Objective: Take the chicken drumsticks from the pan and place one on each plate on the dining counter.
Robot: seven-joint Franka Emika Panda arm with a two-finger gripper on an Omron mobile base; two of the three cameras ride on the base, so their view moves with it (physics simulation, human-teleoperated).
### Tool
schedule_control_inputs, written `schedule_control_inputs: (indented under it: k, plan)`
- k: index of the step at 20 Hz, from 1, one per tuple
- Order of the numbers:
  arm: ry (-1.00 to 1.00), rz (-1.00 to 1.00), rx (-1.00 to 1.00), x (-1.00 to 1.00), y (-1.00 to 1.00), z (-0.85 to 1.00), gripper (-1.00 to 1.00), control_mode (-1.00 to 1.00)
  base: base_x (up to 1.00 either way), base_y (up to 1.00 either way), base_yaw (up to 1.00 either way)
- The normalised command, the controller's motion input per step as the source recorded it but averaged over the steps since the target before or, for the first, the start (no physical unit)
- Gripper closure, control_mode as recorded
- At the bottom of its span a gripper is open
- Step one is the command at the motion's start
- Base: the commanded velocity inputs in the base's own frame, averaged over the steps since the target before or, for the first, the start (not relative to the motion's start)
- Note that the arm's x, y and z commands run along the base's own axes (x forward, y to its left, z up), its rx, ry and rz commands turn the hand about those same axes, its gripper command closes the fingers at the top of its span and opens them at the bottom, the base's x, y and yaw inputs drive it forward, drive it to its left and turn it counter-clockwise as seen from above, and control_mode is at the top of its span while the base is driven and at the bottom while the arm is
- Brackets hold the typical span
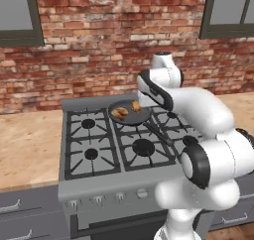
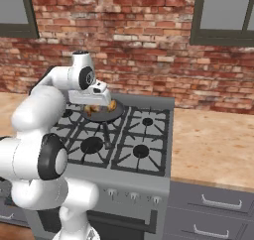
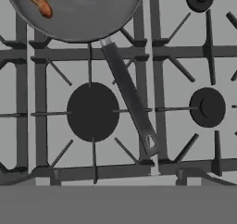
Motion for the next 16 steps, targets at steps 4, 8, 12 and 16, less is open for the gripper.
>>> schedule_control_inputs:
  k: [4, 8, 12, 16]
  plan:
    - [0.24, 0.0, 0.0, 0.87, 0.0, -0.07, -1.0, -1.0, 0.0, 0.0, 0.0]
    - [0.16, 0.0, 0.0, 0.74, 0.0, -0.07, -1.0, -1.0, 0.0, 0.0, 0.0]
    - [0.01, -0.01, 0.0, 0.46, 0.05, -0.22, -1.0, -1.0, 0.0, 0.0, 0.0]
    - [0.0, -0.03, 0.0, 0.27, 0.04, -0.3, -1.0, -1.0, 0.0, 0.0, 0.0]
